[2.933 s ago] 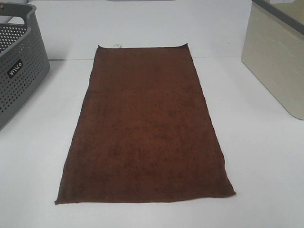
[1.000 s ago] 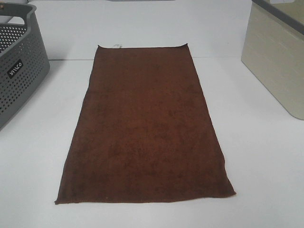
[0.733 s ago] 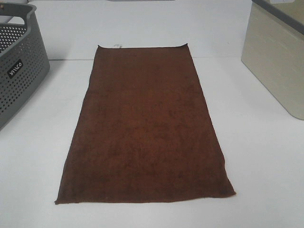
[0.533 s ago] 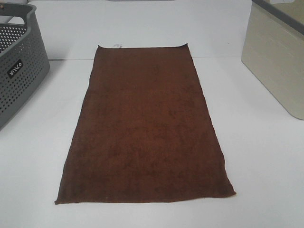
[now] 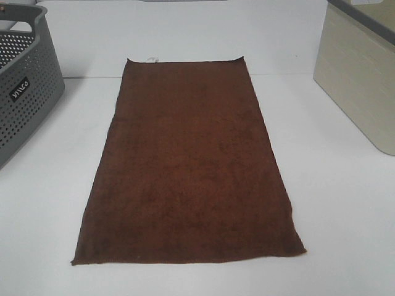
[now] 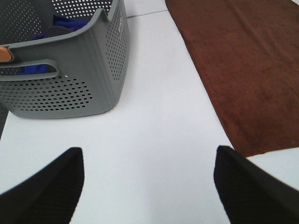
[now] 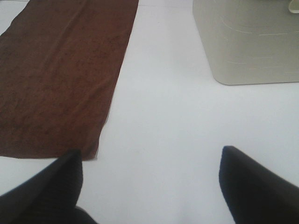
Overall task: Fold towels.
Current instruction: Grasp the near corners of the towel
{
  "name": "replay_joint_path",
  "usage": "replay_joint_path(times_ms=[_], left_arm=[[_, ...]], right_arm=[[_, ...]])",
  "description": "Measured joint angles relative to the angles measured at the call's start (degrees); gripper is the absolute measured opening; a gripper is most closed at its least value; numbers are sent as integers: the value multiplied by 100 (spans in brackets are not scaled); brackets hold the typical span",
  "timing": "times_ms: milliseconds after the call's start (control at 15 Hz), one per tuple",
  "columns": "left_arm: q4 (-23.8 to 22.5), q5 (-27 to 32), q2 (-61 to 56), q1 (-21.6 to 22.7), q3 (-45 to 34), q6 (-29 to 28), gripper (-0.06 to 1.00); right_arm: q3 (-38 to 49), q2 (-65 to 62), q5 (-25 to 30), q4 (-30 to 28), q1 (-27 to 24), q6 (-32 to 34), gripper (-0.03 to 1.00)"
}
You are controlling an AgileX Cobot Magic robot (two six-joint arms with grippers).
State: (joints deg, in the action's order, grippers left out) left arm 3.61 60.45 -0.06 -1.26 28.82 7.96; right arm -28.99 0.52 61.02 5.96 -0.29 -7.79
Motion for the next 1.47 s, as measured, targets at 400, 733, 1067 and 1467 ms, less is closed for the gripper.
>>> replay_joint_path(times_ms=[400, 733, 1067, 1467], left_arm=[[579, -2326, 1501, 0, 86, -109, 73], [2406, -3140, 4160, 0, 46, 160, 73], [4435, -3180, 6875, 0, 46, 2172, 73], [6875, -2819, 9586, -103, 378, 4521, 73]], right_arm=[[-315, 1713, -567, 11, 0, 338, 76], [-315, 3879, -1094, 493, 0, 435, 76], [-315, 6096, -1788, 1129, 0, 97, 76], [-441, 8451, -2469, 3478, 0, -2292, 76]])
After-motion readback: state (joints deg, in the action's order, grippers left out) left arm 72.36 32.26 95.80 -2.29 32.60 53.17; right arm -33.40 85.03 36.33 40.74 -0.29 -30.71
